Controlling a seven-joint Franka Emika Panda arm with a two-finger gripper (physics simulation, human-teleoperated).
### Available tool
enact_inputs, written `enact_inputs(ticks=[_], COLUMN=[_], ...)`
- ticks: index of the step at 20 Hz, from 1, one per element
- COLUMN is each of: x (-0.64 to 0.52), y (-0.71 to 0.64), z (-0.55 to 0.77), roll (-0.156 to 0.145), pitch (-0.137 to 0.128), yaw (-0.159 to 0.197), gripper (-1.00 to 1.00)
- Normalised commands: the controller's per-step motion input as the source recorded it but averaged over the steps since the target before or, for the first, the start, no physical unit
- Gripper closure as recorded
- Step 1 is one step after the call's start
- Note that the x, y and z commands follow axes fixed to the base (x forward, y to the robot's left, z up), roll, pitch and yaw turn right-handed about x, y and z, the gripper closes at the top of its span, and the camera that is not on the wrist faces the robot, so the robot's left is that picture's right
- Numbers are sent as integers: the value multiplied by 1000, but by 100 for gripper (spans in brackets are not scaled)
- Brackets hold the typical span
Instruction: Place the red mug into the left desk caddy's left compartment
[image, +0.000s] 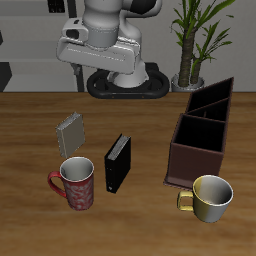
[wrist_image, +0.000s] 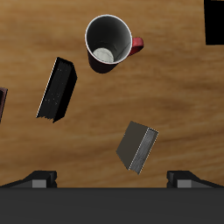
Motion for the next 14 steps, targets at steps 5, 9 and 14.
enact_inputs(ticks=[5, 9, 14], x=[168, 235, 189], y=[-148, -154, -307], z=[120, 125, 84], roll=[-2, 17, -21], pitch=[-10, -17, 4], yaw=[-17, 77, 7], gripper=[-100, -100, -100])
